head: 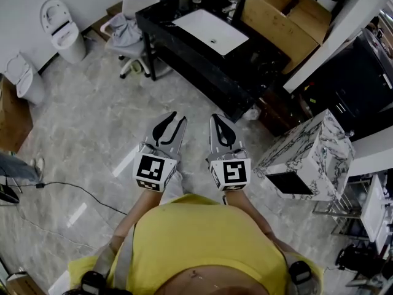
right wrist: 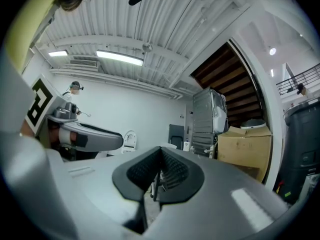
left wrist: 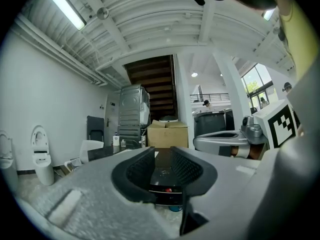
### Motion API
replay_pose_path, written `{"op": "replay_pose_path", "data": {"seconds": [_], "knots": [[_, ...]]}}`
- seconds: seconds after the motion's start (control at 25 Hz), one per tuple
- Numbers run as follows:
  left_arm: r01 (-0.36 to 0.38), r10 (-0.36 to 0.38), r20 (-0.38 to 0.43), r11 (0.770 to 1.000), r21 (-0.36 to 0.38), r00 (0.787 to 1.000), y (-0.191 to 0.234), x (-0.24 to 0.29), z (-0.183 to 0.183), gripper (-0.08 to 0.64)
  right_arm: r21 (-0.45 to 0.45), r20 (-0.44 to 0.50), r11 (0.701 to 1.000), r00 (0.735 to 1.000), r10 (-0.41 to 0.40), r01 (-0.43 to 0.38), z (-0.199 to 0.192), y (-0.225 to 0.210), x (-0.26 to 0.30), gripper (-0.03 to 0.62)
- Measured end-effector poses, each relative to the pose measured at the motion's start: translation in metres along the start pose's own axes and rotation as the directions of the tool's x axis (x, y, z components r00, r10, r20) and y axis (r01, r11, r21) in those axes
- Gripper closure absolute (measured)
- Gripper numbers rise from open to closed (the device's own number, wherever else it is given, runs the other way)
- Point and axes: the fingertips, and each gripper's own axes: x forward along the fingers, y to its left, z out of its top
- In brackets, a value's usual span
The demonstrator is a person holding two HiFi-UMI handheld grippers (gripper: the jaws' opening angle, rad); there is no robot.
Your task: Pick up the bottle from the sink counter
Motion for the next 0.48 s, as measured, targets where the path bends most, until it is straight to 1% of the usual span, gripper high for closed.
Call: {"op": "replay_pose_path", "data": {"seconds": [0.24, 0.36, 0.48], "knots": [[-0.007, 0.007, -0.008, 1.0, -0.002, 1.0, 0.074, 0.056, -0.002, 0.457, 0.002, -0.032, 1.0, 0.999, -0.015, 0.015, -0.009, -0.016, 0.081, 0.591], [0.001, -0.001, -0.012, 1.0, 0.0, 1.0, 0.112, 0.085, -0.001, 0.434, 0.004, -0.033, 0.999, 0.999, -0.034, 0.035, -0.009, -0.026, 0.122, 0.591], [0.016, -0.016, -0.018, 1.0, -0.006, 1.0, 0.145, 0.112, -0.001, 0.432, 0.008, -0.042, 0.998, 0.998, -0.055, 0.055, -0.01, -0.034, 0.161, 0.591]]}}
